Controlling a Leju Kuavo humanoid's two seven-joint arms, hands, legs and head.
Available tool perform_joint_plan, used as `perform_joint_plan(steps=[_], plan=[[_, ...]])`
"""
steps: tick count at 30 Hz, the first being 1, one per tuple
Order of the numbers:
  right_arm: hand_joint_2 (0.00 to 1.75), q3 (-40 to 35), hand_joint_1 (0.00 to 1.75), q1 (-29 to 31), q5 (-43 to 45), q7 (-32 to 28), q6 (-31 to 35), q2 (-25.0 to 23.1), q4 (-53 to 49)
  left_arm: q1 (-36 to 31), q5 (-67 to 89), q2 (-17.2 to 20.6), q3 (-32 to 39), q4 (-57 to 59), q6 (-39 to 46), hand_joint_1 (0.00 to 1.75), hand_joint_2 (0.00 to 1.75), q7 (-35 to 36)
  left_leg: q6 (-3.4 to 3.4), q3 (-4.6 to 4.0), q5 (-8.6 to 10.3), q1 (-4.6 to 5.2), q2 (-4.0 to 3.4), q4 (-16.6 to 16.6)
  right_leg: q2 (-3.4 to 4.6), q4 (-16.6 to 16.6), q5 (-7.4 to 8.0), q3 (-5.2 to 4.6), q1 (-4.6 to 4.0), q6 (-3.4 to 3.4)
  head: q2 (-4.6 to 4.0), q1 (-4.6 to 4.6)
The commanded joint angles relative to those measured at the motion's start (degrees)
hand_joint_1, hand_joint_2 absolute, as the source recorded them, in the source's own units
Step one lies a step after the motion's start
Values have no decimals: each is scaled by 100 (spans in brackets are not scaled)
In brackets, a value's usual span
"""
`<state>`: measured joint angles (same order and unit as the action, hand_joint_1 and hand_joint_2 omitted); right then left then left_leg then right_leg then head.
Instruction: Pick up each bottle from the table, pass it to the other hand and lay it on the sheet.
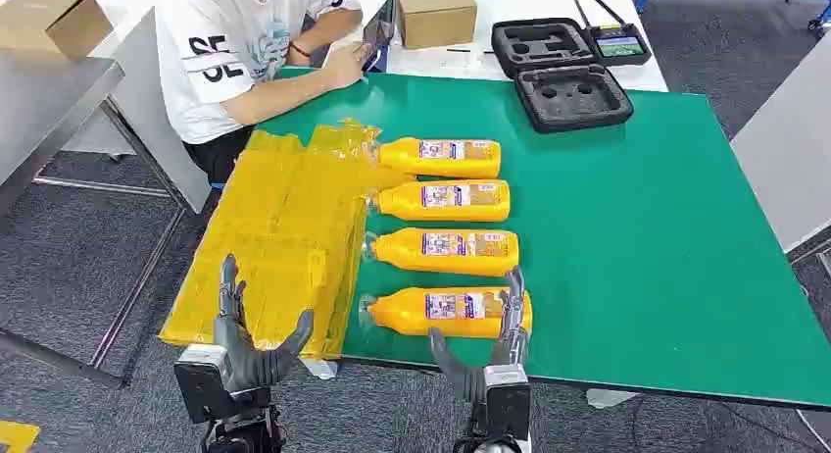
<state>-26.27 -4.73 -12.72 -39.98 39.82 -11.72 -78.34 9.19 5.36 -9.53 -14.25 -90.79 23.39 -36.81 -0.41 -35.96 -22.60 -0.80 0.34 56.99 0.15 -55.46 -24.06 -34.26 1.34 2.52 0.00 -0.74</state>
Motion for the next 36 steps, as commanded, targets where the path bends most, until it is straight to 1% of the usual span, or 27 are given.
perform_joint_plan(steps=[1,2,3,5,6,7,8,10,11,13,16,18,20,21,23,24,25,26,27,28,29,30,32,33,34,35,36], plan=[[175,-203,0,90,83,-2,18,238,106,6,-17,144,-90,89,48,0,175,32,-3,42,-23,-6,-6,1,1,6,-18,45,-10,-17,0,0],[175,-209,0,98,97,-2,18,238,110,12,-15,150,-84,79,60,0,175,32,-2,26,-12,-3,-3,-3,0,6,-10,28,-6,-11,0,0],[175,-221,0,107,119,-2,18,224,142,24,-14,165,-72,76,65,0,175,29,-3,43,-23,-7,-6,0,1,7,-18,45,-11,-17,0,-2],[175,-234,0,117,128,-2,16,215,175,45,-13,179,-63,73,68,0,175,24,-1,15,-6,-1,-3,-4,0,5,-5,16,-3,-8,0,0],[175,-258,0,139,136,-2,17,198,218,79,-10,181,-53,56,75,0,175,20,-2,34,-17,-4,-8,-2,3,6,-13,34,-7,-14,0,0],[175,-258,0,139,136,-2,17,198,218,79,-10,181,-53,56,75,0,175,20,-1,21,-10,-3,-8,-4,5,7,-6,20,-5,-9,0,0],[175,-268,0,182,135,-2,18,189,279,106,-6,170,-34,30,92,0,175,19,-2,38,-20,-6,-12,-2,7,9,-13,38,-10,-14,0,0],[175,-252,0,238,108,-2,18,187,342,53,-3,149,-6,55,80,0,175,71,-2,26,-12,-4,-9,-3,6,8,-8,26,-6,-11,0,0],[175,-225,0,243,86,-2,18,182,351,4,8,148,-5,81,51,0,175,74,-2,37,-19,-7,-11,-1,6,8,-13,38,-10,-14,0,-2],[175,-209,0,238,83,-2,18,191,342,-75,18,141,-4,122,22,0,175,79,-2,17,-6,-2,-1,-4,-2,7,-5,19,-4,-8,0,0],[175,-206,0,233,81,-2,18,191,336,-92,23,135,-2,144,15,0,175,78,-2,37,-17,-6,-2,-2,-2,8,-14,40,-9,-15,0,-2],[175,-276,0,317,141,-2,18,188,432,-141,28,93,46,146,40,0,175,93,-2,37,-17,-8,-4,-2,0,9,-13,41,-11,-16,0,0],[175,-315,0,391,177,-2,18,179,526,-139,28,79,84,136,52,0,175,92,-1,20,-8,-3,-4,-4,1,8,-5,22,-6,-9,-2,0],[175,-340,0,455,207,-2,18,180,595,-128,29,71,114,136,53,0,175,89,-2,38,-17,-7,-11,-2,6,9,-12,39,-11,-16,0,0],[175,-340,0,455,207,-2,18,180,595,-128,29,71,114,136,53,0,175,89,-1,18,-5,-1,-5,-5,2,7,-3,18,-3,-8,0,0],[175,-340,0,455,207,-2,18,180,595,-128,29,71,114,136,53,0,175,89,-2,33,-14,-5,-9,-4,4,9,-9,34,-8,-13,0,0],[175,-340,0,455,207,-2,18,180,595,-128,29,71,114,136,53,0,175,89,-1,20,-7,-3,-4,-5,1,8,-4,21,-5,-9,0,0],[175,-340,0,455,207,-2,18,180,595,-128,29,71,114,136,53,0,175,89,-2,39,-17,-7,-7,-2,2,10,-13,41,-10,-15,0,-2],[175,-398,0,650,299,-2,18,206,842,-161,22,41,226,239,-5,0,175,55,-2,30,-12,-3,-4,-4,0,8,-10,31,-6,-11,0,0],[175,-398,0,650,299,-2,18,206,842,-161,22,41,226,239,-5,0,175,55,-2,17,-5,-2,-5,-5,3,8,-2,18,-4,-8,-2,0],[175,-424,0,694,287,-2,18,239,877,-183,28,29,265,270,-22,0,175,41,-3,38,-14,-5,-12,-6,8,12,-8,38,-8,-13,0,-2],[175,-277,0,788,-178,-2,18,203,1290,-213,39,38,303,351,-92,0,175,1,-2,30,-9,-4,-11,-7,8,12,-4,30,-6,-11,0,0],[175,-206,0,846,-218,-2,-45,217,1439,-249,27,59,326,442,-131,0,175,-50,-2,37,-8,-3,-6,-11,2,16,-5,38,-6,-11,0,-2],[175,-154,0,939,-520,178,-113,284,1523,-294,9,101,318,542,-166,0,175,-80,-2,24,-2,-2,-3,-10,0,13,-1,24,-4,-8,0,0],[175,-81,0,925,-584,226,-184,291,1446,-303,-4,104,324,566,-165,0,175,-103,-3,41,-8,-4,-2,-12,-2,18,-6,45,-8,-12,0,0],[175,-68,0,979,-931,432,-200,362,1456,-332,-21,133,308,613,-205,0,175,-135,-3,49,-12,-6,-4,-12,-1,18,-9,52,-9,-15,0,-2],[175,-12,0,979,-1459,885,-317,485,1207,-360,-40,149,300,653,-213,0,175,-160,-3,39,-9,-4,-2,-9,-3,15,-7,42,-7,-13,0,0]])
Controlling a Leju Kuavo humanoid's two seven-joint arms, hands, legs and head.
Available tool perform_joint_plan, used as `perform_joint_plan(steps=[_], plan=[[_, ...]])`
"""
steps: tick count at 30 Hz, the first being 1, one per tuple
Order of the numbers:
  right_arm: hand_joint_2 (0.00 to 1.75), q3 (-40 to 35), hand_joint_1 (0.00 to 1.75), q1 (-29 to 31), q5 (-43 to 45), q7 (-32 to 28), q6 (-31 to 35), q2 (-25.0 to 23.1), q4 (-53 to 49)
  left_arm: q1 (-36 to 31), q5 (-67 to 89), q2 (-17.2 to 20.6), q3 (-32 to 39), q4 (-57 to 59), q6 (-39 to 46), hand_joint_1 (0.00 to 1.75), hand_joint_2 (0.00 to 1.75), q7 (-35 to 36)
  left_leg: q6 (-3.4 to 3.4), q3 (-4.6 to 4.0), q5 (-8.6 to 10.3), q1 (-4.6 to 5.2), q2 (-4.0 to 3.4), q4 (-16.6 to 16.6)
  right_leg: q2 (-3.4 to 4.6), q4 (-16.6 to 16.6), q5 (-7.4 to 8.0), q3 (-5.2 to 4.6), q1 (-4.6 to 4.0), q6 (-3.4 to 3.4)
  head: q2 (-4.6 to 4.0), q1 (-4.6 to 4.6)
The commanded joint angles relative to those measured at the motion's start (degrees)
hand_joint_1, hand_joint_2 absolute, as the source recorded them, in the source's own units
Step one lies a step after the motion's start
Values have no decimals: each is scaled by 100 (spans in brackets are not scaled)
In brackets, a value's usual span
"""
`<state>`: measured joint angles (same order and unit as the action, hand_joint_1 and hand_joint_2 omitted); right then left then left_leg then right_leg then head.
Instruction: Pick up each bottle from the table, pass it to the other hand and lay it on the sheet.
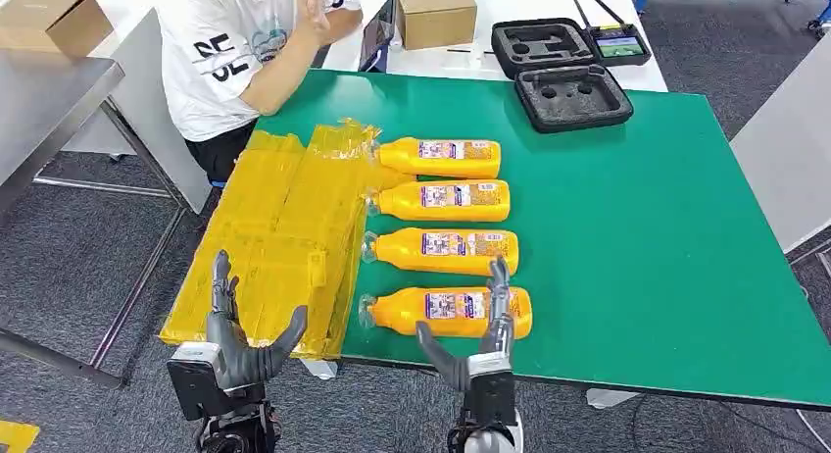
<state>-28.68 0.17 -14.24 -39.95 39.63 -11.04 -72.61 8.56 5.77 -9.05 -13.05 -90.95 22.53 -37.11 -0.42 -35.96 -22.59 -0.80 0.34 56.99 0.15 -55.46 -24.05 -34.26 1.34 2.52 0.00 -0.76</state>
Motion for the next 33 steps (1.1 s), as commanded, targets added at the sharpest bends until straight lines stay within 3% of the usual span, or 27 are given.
perform_joint_plan(steps=[1,5,6,12,21,33], plan=[[175,297,0,460,-1534,1095,-451,473,397,-301,-89,97,187,675,-125,0,175,-138,-3,21,-3,0,3,-8,-5,10,-4,24,-2,-7,0,2],[175,399,0,485,-2931,2169,-957,749,-254,-290,-76,77,200,585,-181,0,175,-132,-5,29,-11,-1,5,-2,-9,7,-11,34,-4,-10,0,0],[175,398,0,497,-3603,2766,-1406,889,-592,-245,-50,64,226,490,-209,0,175,-108,-6,33,-15,-3,6,2,-11,5,-15,40,-6,-11,0,2],[175,330,0,723,-4254,3616,-2745,1364,-973,-132,-19,85,287,338,-201,0,175,-59,-6,32,-19,-3,-2,8,-4,2,-15,39,-6,-11,0,2],[175,-120,0,1420,-3873,3702,-3492,1939,-515,-109,-88,66,313,190,-116,0,175,-10,-6,29,-17,-2,-10,6,6,3,-9,34,-6,-10,0,2],[175,-653,0,2067,-3586,3927,-4021,2156,-64,-359,-196,78,307,340,-284,0,175,96,-6,34,-14,-3,-13,5,9,3,-7,38,-7,-11,0,0]])
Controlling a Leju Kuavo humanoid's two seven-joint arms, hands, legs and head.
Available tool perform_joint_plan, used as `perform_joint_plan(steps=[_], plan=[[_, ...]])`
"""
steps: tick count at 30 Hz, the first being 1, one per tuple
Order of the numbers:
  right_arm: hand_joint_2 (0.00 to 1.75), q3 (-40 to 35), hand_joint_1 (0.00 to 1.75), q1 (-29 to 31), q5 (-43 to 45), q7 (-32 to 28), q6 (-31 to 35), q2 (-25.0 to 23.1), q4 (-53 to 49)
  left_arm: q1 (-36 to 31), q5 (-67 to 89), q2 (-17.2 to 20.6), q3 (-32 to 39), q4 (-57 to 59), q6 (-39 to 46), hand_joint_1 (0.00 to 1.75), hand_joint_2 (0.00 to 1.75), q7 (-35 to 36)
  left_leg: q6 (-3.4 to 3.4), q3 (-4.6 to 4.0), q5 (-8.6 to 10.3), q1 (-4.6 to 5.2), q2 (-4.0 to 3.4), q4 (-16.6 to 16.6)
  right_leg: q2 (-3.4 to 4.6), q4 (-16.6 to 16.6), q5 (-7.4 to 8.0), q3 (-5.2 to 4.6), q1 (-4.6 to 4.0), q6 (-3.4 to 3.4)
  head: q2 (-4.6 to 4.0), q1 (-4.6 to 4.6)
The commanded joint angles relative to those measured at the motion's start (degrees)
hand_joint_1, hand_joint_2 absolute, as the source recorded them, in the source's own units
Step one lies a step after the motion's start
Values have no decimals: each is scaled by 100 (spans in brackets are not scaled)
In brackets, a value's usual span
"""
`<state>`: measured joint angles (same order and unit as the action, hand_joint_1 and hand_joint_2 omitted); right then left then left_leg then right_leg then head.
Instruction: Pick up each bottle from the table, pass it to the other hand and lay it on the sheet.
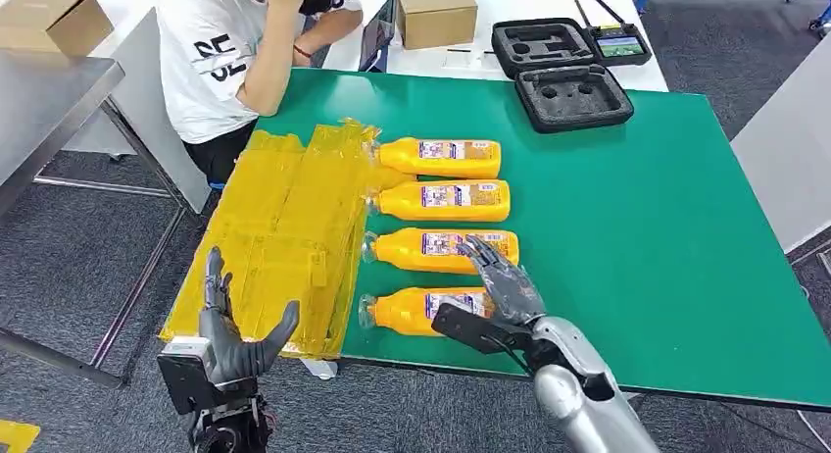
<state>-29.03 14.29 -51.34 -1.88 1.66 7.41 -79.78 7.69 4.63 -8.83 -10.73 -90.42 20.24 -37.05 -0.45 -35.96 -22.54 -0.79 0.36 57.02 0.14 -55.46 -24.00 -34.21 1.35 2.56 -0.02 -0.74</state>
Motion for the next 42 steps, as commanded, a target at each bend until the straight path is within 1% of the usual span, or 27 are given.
perform_joint_plan(steps=[1,2,3,5,6,7,8,11,12,13,17,19,20,21,22,23,24,25,26,28,29,34,37,38,39,41,42], plan=[[175,-659,0,649,154,127,-228,372,639,-297,-89,64,70,315,-52,0,175,92,-2,22,-10,0,-14,-2,10,4,-5,19,-2,-10,2,-4],[175,-685,0,603,190,127,-207,442,596,-324,-97,75,66,345,-53,0,175,93,-3,38,-20,-5,-14,2,8,5,-13,38,-8,-15,2,0],[175,-697,0,574,216,122,-217,481,571,-333,-99,84,64,356,-51,0,175,94,-2,18,-7,-1,-3,-3,-2,5,-6,19,-3,-8,2,0],[175,-748,0,456,290,90,-251,608,521,-371,-114,114,51,407,-53,0,175,99,-4,44,-20,-6,1,0,-7,8,-17,49,-10,-17,2,-2],[175,-776,0,420,291,85,-244,647,478,-401,-142,118,52,469,-51,0,175,96,-6,71,-40,-12,-5,9,-5,7,-33,78,-18,-28,2,-2],[175,-845,0,433,286,76,-256,679,478,-406,-184,128,57,493,-29,0,175,73,-2,27,-9,-2,8,-6,-11,9,-10,32,-4,-10,2,-2],[175,-886,0,474,287,85,-253,687,498,-405,-210,136,57,510,-17,0,175,60,-2,37,-15,-4,4,-4,-8,10,-14,42,-7,-14,2,0],[175,-1005,0,672,384,20,-390,717,591,-417,-258,170,61,550,18,0,175,23,-2,31,-14,0,-3,-3,2,6,-10,31,-3,-12,2,-2],[175,-1028,0,741,412,4,-435,710,638,-424,-275,178,71,566,24,0,175,15,-1,43,-22,-4,-12,0,11,6,-14,42,-8,-17,2,-2],[175,-1093,0,845,492,-31,-507,701,732,-427,-308,191,79,586,34,0,175,4,-1,24,-12,-1,-7,-1,7,4,-6,22,-4,-11,2,-2],[175,-1244,0,1181,547,-58,-668,609,1035,-354,-366,196,136,573,54,0,175,-35,-1,39,-18,-3,-14,0,12,5,-10,36,-7,-16,2,-2],[175,-1360,0,1400,565,-68,-721,481,1369,-295,-383,161,198,536,85,0,175,-39,-2,28,-13,-2,-19,-1,17,5,-4,23,-5,-11,2,-2],[175,-1370,0,1431,566,-68,-723,456,1396,-281,-391,167,203,533,77,0,175,-43,-3,42,-19,-2,-20,-1,17,5,-10,37,-6,-15,2,-2],[175,-1375,0,1448,568,-69,-724,442,1421,-276,-393,167,204,531,75,0,175,-45,-2,25,-11,-1,-23,-2,20,5,-2,19,-3,-10,2,-2],[175,-1375,0,1448,568,-69,-724,442,1421,-276,-393,167,204,531,75,0,175,-45,-2,35,-17,-3,-29,-1,26,5,-6,29,-6,-14,2,0],[175,-1375,0,1448,568,-69,-724,442,1421,-276,-393,167,204,531,75,0,175,-45,-2,28,-11,-2,-17,-4,15,6,-5,26,-4,-11,2,-4],[175,-1380,0,1458,575,-71,-724,429,1456,-276,-394,163,205,530,76,0,175,-45,-3,59,-31,-8,-28,2,23,7,-19,57,-13,-22,2,0],[175,-1405,0,1532,582,-78,-724,366,1598,-261,-402,152,225,526,87,0,175,-48,-2,25,-8,-2,-8,-3,6,6,-5,25,-5,-10,2,0],[175,-1417,0,1589,607,-88,-732,311,1724,-244,-408,146,240,515,97,0,175,-52,-2,35,-14,-3,-7,-2,5,5,-11,36,-6,-14,2,-2],[175,-1418,0,1724,665,-117,-724,198,1951,-194,-421,137,270,468,112,0,175,-70,-2,29,-10,-1,-12,-3,13,5,-5,26,-3,-11,2,0],[175,-1465,0,1844,663,-146,-689,129,2165,-166,-423,129,285,428,119,0,175,-78,-1,43,-19,-3,-25,-1,25,5,-9,38,-6,-16,2,0],[175,-1569,0,1956,736,-249,-754,83,2390,-117,-439,131,296,431,139,0,175,-80,-1,26,-9,-2,-9,-1,9,3,-5,26,-5,-12,2,-2],[175,-1722,0,2038,792,-344,-812,123,2417,-79,-453,119,321,393,167,0,175,-98,-3,40,-19,-5,-15,2,14,4,-12,39,-8,-16,2,-2],[175,-1819,0,2104,871,-401,-887,106,2423,-66,-448,113,331,353,173,0,175,-108,-3,22,-9,-1,-7,0,8,2,-6,22,-3,-9,2,0],[175,-1824,0,2111,876,-399,-887,90,2416,-67,-448,112,331,348,174,0,175,-108,-3,40,-21,-4,-16,4,14,2,-14,39,-8,-16,2,-2],[175,-1829,0,2118,876,-399,-887,73,2407,-68,-448,112,332,344,175,0,175,-108,-2,14,-5,0,-5,-1,7,1,-3,15,-2,-7,2,0],[175,-1829,0,2118,876,-399,-887,73,2407,-68,-448,112,332,344,175,0,175,-108,-2,30,-16,-3,-14,3,14,0,-10,30,-6,-13,2,0]])
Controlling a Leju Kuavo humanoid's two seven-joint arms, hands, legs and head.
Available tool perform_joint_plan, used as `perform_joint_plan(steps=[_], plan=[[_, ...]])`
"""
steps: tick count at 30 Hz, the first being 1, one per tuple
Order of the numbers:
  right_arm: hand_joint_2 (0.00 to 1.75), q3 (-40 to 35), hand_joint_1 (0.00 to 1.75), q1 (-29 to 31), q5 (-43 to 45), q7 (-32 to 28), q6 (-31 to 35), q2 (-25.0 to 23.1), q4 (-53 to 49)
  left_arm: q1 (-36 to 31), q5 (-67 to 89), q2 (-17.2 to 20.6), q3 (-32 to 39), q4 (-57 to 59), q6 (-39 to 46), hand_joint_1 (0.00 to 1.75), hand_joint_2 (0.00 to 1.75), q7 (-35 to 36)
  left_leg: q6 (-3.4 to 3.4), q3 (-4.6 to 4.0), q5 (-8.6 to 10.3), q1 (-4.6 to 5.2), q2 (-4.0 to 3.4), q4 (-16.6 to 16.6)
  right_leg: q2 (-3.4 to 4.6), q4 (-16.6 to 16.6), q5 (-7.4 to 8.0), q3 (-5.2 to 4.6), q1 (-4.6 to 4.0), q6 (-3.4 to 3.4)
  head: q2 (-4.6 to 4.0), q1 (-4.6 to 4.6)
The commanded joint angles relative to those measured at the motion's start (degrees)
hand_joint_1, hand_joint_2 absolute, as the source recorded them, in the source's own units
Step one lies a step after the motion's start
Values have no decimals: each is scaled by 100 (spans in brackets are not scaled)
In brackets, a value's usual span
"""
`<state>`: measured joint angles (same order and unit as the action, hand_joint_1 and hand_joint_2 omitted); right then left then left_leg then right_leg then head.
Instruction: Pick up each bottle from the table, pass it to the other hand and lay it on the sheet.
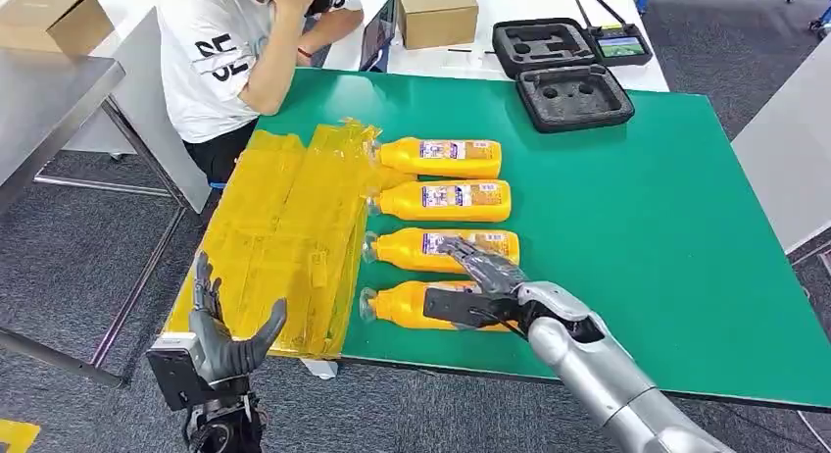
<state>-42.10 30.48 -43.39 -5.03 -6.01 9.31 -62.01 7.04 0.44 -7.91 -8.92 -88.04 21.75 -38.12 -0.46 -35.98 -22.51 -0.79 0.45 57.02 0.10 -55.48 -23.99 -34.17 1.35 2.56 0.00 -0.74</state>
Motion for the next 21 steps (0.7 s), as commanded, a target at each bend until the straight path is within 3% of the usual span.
perform_joint_plan(steps=[1,21], plan=[[175,-522,0,499,81,-85,-120,-117,630,-4,-28,20,150,106,24,0,175,-1,-2,32,-19,-3,-23,3,18,2,-11,27,-6,-14,0,0],[175,-672,0,429,189,-47,36,197,-188,107,-61,39,197,23,96,0,175,-69,-1,23,-15,-2,-9,4,4,-1,-12,20,-4,-12,-2,-2]])
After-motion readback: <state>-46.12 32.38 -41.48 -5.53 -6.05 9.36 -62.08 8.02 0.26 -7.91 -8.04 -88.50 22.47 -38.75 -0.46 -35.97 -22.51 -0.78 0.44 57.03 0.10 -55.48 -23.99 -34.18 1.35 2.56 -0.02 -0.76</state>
